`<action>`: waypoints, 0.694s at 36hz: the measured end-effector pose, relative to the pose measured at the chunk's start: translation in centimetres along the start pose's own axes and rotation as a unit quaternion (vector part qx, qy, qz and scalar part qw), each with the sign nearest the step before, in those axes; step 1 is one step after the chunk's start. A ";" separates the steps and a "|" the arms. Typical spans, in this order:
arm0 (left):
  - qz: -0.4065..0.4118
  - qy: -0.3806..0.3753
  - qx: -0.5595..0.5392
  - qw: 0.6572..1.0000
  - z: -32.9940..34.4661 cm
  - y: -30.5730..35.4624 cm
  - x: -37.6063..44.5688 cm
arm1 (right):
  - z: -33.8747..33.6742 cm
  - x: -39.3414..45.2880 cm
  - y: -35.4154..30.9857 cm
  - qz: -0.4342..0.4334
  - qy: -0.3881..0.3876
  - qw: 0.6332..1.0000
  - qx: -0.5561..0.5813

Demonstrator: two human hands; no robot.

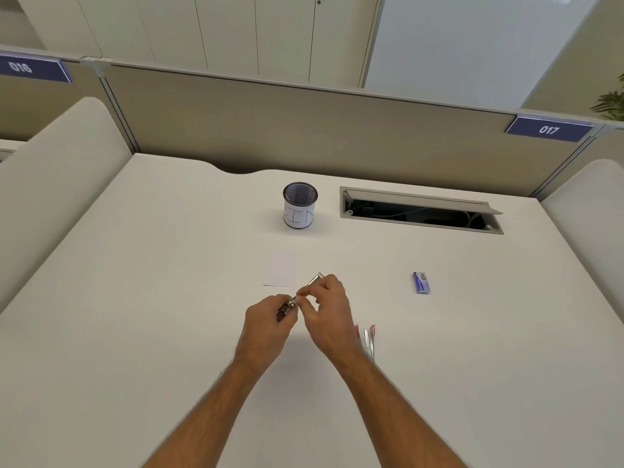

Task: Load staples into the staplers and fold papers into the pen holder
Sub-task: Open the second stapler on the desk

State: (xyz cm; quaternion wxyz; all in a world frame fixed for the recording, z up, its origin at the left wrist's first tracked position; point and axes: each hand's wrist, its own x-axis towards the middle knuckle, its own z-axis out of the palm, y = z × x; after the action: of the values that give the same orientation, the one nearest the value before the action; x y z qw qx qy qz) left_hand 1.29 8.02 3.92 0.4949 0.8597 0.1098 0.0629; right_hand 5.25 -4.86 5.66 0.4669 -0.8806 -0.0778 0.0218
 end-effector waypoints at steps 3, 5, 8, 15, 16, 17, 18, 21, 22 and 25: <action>0.001 0.001 0.006 1.000 -0.1 -0.2 -0.1 | 0.2 0.1 0.0 0.005 -0.016 0.999 -0.036; 0.000 0.002 0.013 1.000 -0.1 -0.3 -0.1 | 0.3 0.1 0.0 0.003 -0.017 0.998 -0.058; 0.000 -0.001 0.020 1.000 -0.2 -0.5 -0.1 | 0.4 0.0 -0.4 0.000 -0.014 0.996 -0.085; -0.020 -0.019 0.039 0.999 0.3 -0.4 0.0 | 1.1 0.0 -1.4 0.044 0.003 0.989 -0.140; -0.024 -0.018 0.041 0.999 0.3 -0.5 0.1 | 1.2 0.1 -1.5 0.052 0.006 0.988 -0.142; -0.027 -0.016 0.044 0.999 0.4 -0.5 0.1 | 1.2 0.2 -1.7 0.063 0.008 0.988 -0.144; -0.029 -0.014 0.047 0.998 0.5 -0.5 0.1 | 1.3 0.3 -1.8 0.075 0.009 0.987 -0.139; -0.032 -0.010 0.054 0.998 0.6 -0.3 0.2 | 1.1 0.7 -1.9 0.105 0.003 0.991 -0.088; -0.032 -0.009 0.055 0.998 0.6 -0.2 0.2 | 1.1 0.8 -2.0 0.111 -0.002 0.991 -0.070; -0.035 -0.012 0.065 0.997 0.4 0.0 0.4 | 0.8 0.9 -1.7 0.131 -0.016 0.991 -0.020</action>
State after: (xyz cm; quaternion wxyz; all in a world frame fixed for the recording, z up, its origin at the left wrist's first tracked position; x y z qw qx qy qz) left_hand 1.73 7.75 3.67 0.4409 0.8865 0.1374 0.0279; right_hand 5.88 -3.16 6.65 0.4410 -0.8919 0.0299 0.0951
